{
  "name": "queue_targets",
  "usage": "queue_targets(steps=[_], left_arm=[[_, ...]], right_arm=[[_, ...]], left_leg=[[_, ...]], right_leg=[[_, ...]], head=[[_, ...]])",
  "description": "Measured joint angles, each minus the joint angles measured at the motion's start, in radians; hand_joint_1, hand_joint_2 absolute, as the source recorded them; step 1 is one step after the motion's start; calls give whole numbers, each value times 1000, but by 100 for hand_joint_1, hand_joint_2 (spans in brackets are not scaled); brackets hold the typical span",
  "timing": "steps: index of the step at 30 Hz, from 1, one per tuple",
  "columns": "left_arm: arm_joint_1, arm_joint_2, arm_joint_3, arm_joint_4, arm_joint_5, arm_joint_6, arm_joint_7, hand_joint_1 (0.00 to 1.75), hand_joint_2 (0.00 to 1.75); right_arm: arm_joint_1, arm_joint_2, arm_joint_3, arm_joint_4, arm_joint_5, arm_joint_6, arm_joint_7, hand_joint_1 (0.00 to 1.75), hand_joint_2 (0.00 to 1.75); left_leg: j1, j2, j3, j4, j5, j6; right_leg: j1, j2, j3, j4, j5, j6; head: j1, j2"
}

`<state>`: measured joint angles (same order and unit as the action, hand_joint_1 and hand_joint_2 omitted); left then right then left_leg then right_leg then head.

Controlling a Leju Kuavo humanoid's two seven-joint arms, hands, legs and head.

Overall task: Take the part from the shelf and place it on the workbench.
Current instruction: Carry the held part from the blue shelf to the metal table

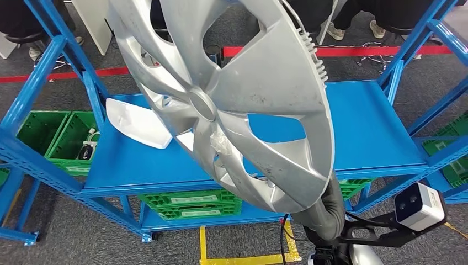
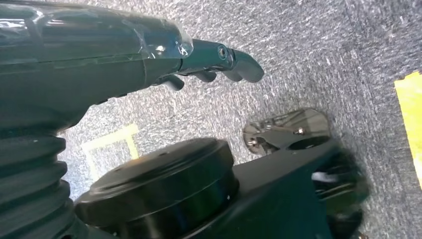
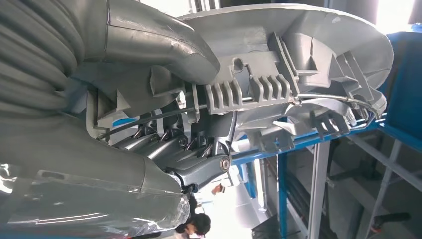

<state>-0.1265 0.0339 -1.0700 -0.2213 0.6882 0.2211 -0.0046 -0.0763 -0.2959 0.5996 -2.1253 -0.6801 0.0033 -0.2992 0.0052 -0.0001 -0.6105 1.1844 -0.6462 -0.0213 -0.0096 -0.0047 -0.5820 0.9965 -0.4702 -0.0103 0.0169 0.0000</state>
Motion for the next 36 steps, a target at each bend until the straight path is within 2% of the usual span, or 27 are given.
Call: queue_targets(steps=[1, 2, 3, 4, 5, 7, 8, 11, 12, 13, 15, 16, 17, 18, 19, 20, 21, 23, 24, 26, 28, 29, 31, 32, 33, 34, 36], left_arm=[[0, 0, 0, 0, 0, 0, -1, 0, 175], [0, 0, 0, 0, 0, 0, -1, 0, 175], [0, 1, 0, 0, 0, 1, -2, 0, 175], [0, 1, 0, 0, 0, 1, -2, 0, 175], [0, 2, 0, 0, 0, 2, -2, 0, 175], [0, 2, 0, -1, 0, 2, -2, 0, 175], [0, 1, 0, -1, 0, 2, -1, 0, 175], [1, 2, 0, -2, 0, 2, 4, 0, 175], [1, 3, 0, -2, 0, 2, 4, 0, 175], [0, 3, 0, -2, 0, 2, 4, 0, 175], [0, 3, 0, -2, 0, 2, 4, 0, 175], [1, 3, 0, -2, 0, 2, 4, 0, 175], [1, 3, 0, -2, 0, 2, 5, 0, 175], [2, 3, 0, -2, 0, 2, 5, 0, 175], [2, 3, 0, -2, 0, 2, 5, 0, 175], [1, 3, 0, -2, 0, 2, 5, 0, 175], [1, 2, 0, -2, -1, 2, 5, 0, 175], [0, 0, 0, -4, -2, 3, 6, 0, 175], [0, -2, 0, -5, -2, 3, 7, 0, 175], [0, -2, 0, -7, -3, 2, 8, 0, 175], [0, -1, 0, -8, -3, 2, 8, 0, 175], [0, 0, 0, -8, -4, 2, 9, 0, 175], [-1, 1, 0, -8, -6, 2, 10, 0, 175], [-1, 1, 0, -8, -6, 2, 10, 0, 175], [-1, 2, 0, -8, -6, 2, 11, 0, 175], [-1, 3, 0, -8, -6, 2, 11, 0, 175], [-1, 5, 0, -8, -6, 2, 12, 0, 175]], right_arm=[[0, -1, 0, 0, 0, 0, 0, 175, 175], [0, -1, 0, 1, -1, 0, -1, 175, 175], [0, -2, 0, 2, -1, 0, -1, 175, 175], [0, -2, 0, 3, -1, 0, -1, 175, 175], [0, -2, 0, 3, -1, 0, -1, 175, 175], [-2, -2, 0, 3, -1, 0, -1, 175, 175], [-3, -2, 1, 3, -2, 0, -1, 175, 175], [-6, -3, 2, 2, -3, 0, -1, 175, 175], [-7, -4, 2, 2, -4, 1, -2, 175, 175], [-7, -5, 2, 2, -4, 1, -2, 175, 175], [-8, -6, 2, 2, -5, 1, -2, 175, 175], [-8, -7, 2, 3, -6, 1, -2, 175, 175], [-8, -7, 2, 3, -8, 1, -2, 175, 175], [-8, -7, 2, 3, -9, 1, -2, 175, 175], [-9, -7, 2, 3, -11, 1, -2, 175, 175], [-10, -7, 2, 3, -11, 1, -2, 175, 175], [-12, -7, 2, 3, -12, 1, -2, 175, 175], [-16, -8, 2, 3, -12, 1, -2, 175, 175], [-17, -8, 2, 2, -12, 1, -2, 175, 175], [-18, -9, 2, 2, -12, 1, -2, 175, 175], [-20, -10, 2, 3, -12, 1, -2, 175, 175], [-21, -10, 2, 3, -13, 2, -2, 175, 175], [-23, -10, 2, 5, -14, 2, -2, 175, 175], [-23, -10, 2, 6, -14, 2, -2, 175, 175], [-23, -10, 2, 7, -14, 2, -2, 175, 175], [-23, -10, 2, 9, -14, 2, -2, 175, 175], [-23, -10, 2, 11, -14, 2, -2, 175, 175]], left_leg=[[3, 0, -26, 58, -23, -4], [5, -1, -40, 91, -29, -7], [7, 0, -36, 88, -15, -10], [10, 0, -13, 47, 16, -13], [13, 1, 21, -18, 50, -15], [15, -1, 73, -124, 88, -14], [14, -2, 81, -146, 91, -9], [10, -2, 72, -149, 101, 17], [10, -2, 68, -150, 107, 26], [10, -1, 63, -151, 113, 34], [6, 0, 51, -151, 122, 46], [3, 0, 44, -151, 126, 49], [-2, 1, 38, -150, 131, 51], [-8, 1, 33, -150, 134, 53], [-13, 1, 30, -150, 138, 54], [-19, 1, 28, -150, 141, 55], [-24, 2, 26, -150, 143, 56], [-25, 4, 21, -150, 151, 51], [-23, 5, 18, -151, 155, 46], [-20, 7, 16, -153, 163, 35], [-20, 4, 5, -136, 140, 24], [-19, 1, -9, -102, 110, 18], [-8, -3, -51, 9, 36, 3], [-2, -3, -67, 59, 14, -5], [4, -2, -68, 80, 11, -12], [11, -1, -50, 66, 26, -21], [24, 6, 25, -46, 72, -41]], right_leg=[[0, -2, -2, 1, 0, 0], [0, -3, -3, 3, 1, 0], [-1, -4, -4, 5, 1, 1], [-3, -4, -5, 9, 1, 3], [-5, -4, -6, 14, 0, 6], [-4, -1, -10, 24, -1, 19], [-3, 0, -13, 27, 1, 26], [-6, 3, -19, 24, 9, 46], [-8, 4, -24, 33, -3, 51], [-8, 4, -35, 62, -29, 55], [-9, 4, -75, 178, -113, 59], [-8, 4, -95, 244, -149, 59], [-7, 4, -105, 290, -168, 57], [-4, 4, -99, 300, -166, 51], [0, 4, -76, 273, -147, 41], [7, 5, -37, 213, -117, 27], [16, 6, 7, 142, -95, 9], [30, 4, 66, 33, -71, -16], [35, 3, 76, 11, -71, -23], [39, 2, 77, -9, -57, -26], [32, -2, 81, -37, -35, -25], [26, -5, 79, -49, -23, -23], [19, -8, 67, -50, -11, -20], [15, -10, 58, -45, -8, -16], [11, -11, 48, -38, -6, -13], [5, -12, 37, -29, -5, -9], [-6, -13, 15, -4, -6, 4]], head=[[-6, 0], [-11, 0], [-15, 0], [-17, 0], [-19, 0], [-25, 0], [-25, 0], [-18, 0], [-16, 0], [-12, 0], [2, 0], [9, 0], [14, 0], [19, 0], [24, 0], [28, 0], [29, 0], [23, 0], [22, 0], [28, 0], [31, 0], [27, 0], [15, 0], [10, 0], [5, 0], [1, 0], [-8, 0]])
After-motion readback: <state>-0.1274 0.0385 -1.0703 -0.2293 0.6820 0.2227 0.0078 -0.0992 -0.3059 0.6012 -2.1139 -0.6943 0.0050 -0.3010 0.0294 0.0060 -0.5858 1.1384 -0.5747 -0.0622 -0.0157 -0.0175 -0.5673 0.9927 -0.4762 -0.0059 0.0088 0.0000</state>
